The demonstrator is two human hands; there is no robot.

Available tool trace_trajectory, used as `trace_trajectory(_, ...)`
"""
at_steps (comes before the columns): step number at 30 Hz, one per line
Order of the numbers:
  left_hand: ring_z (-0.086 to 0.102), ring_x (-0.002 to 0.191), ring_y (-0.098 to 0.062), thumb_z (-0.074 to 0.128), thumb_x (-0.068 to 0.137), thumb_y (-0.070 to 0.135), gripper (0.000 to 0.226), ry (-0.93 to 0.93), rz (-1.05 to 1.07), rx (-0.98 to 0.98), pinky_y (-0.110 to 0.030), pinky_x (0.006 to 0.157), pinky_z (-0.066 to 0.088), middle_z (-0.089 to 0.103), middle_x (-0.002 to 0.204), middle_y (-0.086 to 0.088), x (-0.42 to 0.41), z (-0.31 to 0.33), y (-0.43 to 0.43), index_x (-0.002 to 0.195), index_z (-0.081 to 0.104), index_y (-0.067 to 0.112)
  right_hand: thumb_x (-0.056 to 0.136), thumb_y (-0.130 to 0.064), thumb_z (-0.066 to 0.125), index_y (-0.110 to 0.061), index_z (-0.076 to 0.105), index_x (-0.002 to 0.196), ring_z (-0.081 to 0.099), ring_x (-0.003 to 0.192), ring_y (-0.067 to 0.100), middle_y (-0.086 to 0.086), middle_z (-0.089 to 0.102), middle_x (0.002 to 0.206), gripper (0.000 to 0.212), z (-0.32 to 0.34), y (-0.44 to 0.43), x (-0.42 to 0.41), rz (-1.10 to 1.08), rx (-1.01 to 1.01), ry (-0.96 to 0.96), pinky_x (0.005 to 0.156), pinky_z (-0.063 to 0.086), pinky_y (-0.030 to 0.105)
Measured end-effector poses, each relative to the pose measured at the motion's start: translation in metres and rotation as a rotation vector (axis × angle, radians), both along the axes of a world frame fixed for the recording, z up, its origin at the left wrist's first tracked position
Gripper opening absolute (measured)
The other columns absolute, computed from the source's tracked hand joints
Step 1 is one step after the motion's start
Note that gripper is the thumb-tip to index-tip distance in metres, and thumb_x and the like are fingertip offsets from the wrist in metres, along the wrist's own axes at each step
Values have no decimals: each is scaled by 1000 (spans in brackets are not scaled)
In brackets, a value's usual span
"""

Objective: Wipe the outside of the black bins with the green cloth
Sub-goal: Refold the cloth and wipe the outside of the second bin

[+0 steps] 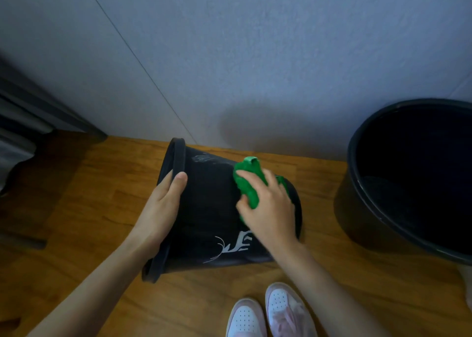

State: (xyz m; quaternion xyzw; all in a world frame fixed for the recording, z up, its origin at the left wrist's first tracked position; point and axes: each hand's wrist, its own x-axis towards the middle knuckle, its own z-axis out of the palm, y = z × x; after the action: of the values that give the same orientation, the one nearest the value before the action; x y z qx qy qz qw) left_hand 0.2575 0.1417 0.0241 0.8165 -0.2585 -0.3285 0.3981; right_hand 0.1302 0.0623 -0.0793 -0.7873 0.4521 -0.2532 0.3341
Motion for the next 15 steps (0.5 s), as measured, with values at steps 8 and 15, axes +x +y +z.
trace_trajectory(8, 56, 92, -8, 31, 98, 38, 25, 12, 14, -4, -23, 68, 40, 61, 98, 8, -2, 1, -2, 95, 55, 34, 86, -17, 56, -24, 52, 128, 50, 113, 30, 8, 47, 129, 43, -61, -34, -62, -250, 228, 153, 87, 41, 33)
trace_trajectory(15, 59, 92, -2, 31, 98, 36, 24, -25, -72, -23, -20, 72, 42, 63, 99, 11, -7, 2, 0, 96, 55, 38, 73, -23, 57, -29, 61, 118, 57, 97, 29, 2, 58, 120, 46, 0, -14, -4, -98, 52, -32, 81, 42, 33)
